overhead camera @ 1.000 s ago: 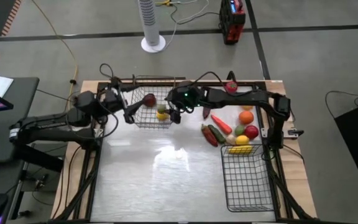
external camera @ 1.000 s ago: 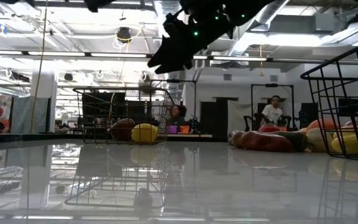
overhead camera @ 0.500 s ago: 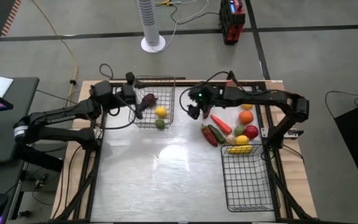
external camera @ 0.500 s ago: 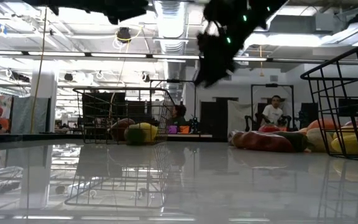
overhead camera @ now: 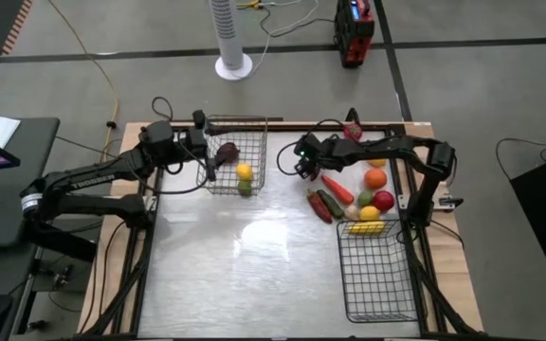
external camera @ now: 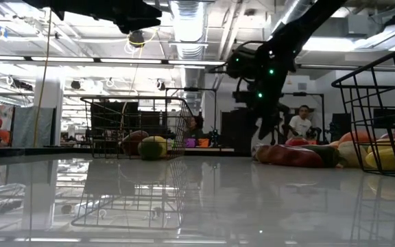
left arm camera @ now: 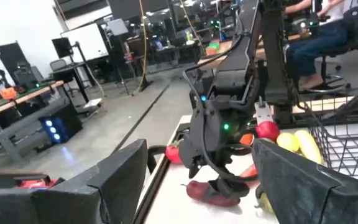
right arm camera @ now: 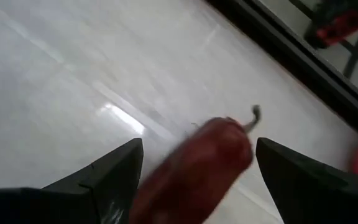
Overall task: Sort produce into baskets
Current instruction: Put the top red bell pepper into the right wire basket
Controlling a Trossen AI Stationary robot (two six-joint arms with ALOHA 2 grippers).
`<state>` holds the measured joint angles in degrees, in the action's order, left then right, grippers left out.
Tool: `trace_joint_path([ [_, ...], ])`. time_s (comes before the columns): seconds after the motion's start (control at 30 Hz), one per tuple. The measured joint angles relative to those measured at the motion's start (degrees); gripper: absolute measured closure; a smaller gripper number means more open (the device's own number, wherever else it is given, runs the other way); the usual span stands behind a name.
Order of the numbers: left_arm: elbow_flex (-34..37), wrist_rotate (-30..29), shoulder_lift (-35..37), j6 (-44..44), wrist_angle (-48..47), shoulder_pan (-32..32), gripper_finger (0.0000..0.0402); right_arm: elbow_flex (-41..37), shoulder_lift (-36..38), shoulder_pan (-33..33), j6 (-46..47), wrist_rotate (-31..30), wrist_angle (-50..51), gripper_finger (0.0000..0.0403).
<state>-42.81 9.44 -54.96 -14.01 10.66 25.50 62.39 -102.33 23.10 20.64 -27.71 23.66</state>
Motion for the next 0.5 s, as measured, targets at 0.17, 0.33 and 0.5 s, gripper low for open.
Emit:
trace_joint_path([
  [0.17, 0.0, 0.0, 0.0, 0.1, -0.5, 0.0, 0.0123, 0.0, 0.0, 0.1, 0.6, -1.3, 0.4, 0.0068],
  [0.33, 0.0, 0.1, 0.0, 0.3, -1.3, 0.0, 0.0123, -1.7, 0.0, 0.7, 2.3, -0.5, -1.1, 0.0083],
  [0.5, 0.0, -0.9, 0.0, 0.3, -2.3, 0.0, 0.0123, -5.6, 0.0, 1.7, 3.9, 2.6, -5.4, 0.0087],
])
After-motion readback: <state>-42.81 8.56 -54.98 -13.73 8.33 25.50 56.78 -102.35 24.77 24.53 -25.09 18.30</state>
